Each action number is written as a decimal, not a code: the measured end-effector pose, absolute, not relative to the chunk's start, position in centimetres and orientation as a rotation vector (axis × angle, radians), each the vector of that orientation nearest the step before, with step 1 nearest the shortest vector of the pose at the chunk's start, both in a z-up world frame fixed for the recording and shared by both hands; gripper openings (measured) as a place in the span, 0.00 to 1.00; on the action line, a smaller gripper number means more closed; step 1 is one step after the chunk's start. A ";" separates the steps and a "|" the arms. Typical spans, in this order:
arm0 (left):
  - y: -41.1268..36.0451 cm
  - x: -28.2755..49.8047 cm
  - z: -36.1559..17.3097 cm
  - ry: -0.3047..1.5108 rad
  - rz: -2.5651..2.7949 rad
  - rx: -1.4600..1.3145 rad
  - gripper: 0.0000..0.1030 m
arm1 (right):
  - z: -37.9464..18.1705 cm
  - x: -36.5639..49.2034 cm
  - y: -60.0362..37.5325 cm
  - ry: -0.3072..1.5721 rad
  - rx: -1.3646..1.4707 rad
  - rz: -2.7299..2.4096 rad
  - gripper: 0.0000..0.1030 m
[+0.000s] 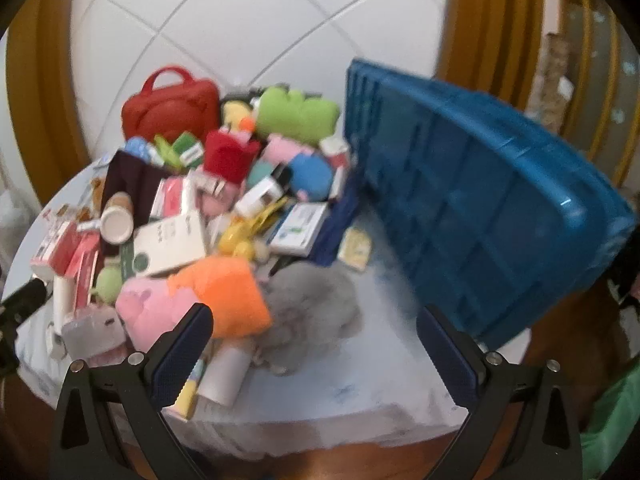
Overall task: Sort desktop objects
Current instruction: 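Grasp a white medicine box with the left tool while the right grasps a white paper roll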
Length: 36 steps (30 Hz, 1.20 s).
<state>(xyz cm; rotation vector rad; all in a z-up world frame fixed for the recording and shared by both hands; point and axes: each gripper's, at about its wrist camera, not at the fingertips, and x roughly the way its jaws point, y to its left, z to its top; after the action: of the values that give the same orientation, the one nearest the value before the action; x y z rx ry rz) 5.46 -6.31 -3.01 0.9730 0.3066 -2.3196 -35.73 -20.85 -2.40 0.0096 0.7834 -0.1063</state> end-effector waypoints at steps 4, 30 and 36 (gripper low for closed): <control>-11.7 8.1 -7.3 0.424 -2.121 1.047 0.99 | -5.5 -33.4 -19.9 0.890 0.022 -0.071 1.00; -21.9 13.8 -22.5 0.811 -1.658 1.185 0.30 | -17.3 -30.0 -15.0 1.281 0.156 0.031 0.65; -20.9 13.2 -21.6 0.790 -1.649 1.161 0.30 | -19.1 -29.0 -14.8 1.302 0.187 0.039 0.55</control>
<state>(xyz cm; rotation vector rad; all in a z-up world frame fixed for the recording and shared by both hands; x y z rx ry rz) 13.23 -20.89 -21.56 1.1608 0.7896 -1.6490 -29.03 -14.76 -19.13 0.1869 1.3024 0.0393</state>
